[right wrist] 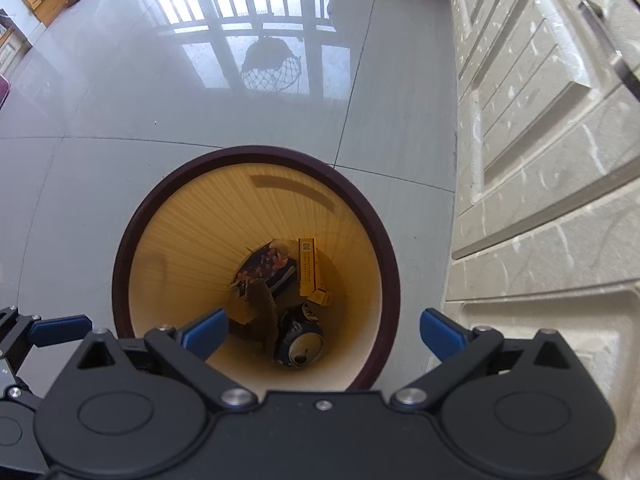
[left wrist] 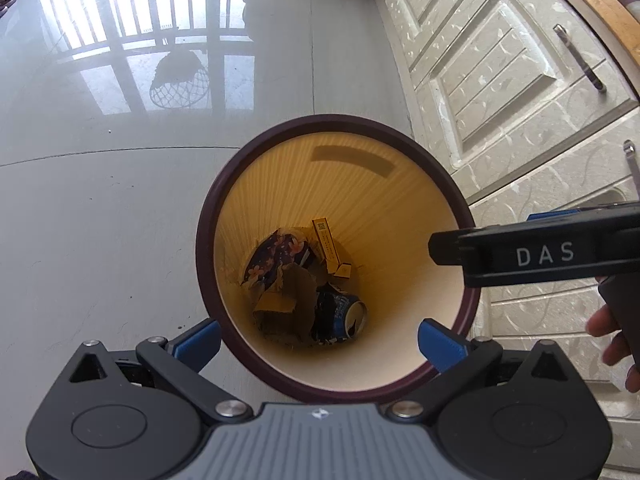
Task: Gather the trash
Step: 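Raise both tools from the wastebasket back toward the bed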
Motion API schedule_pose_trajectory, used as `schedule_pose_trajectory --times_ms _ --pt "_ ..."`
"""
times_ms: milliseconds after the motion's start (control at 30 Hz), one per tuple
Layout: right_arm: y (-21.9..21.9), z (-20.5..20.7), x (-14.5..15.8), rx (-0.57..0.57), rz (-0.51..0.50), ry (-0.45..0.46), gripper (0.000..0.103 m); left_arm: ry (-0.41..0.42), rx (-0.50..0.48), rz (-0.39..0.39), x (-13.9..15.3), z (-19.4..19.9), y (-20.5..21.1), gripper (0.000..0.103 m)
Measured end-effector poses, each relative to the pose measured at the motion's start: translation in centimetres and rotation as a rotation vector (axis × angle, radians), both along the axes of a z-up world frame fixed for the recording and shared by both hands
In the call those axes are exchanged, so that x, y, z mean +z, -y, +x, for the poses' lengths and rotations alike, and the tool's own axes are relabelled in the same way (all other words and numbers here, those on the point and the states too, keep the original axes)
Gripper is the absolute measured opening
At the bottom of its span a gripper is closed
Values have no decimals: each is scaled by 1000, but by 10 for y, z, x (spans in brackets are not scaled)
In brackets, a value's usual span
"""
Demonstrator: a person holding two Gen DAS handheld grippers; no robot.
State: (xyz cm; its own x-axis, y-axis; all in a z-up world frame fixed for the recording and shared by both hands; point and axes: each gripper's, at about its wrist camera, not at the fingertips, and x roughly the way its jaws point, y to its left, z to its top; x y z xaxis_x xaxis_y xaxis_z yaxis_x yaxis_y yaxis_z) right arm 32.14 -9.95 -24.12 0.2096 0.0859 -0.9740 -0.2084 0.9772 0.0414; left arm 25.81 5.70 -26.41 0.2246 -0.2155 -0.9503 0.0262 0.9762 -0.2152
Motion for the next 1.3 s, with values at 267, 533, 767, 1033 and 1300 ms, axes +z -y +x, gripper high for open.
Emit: schedule_pose_trajectory --times_ms 267,533,767,1033,1300 --pt "8 -16 24 -12 1 22 103 2 -2 31 25 -14 -2 103" --pt "12 -33 59 -28 16 50 103 2 21 59 57 -30 -8 103" --pt "14 -55 96 -31 35 100 103 39 29 103 90 -45 -9 103" --pt "28 -84 142 -50 32 176 103 94 34 105 129 -63 -11 103" --pt "44 -116 176 -80 29 237 103 164 46 111 167 -83 -12 103"
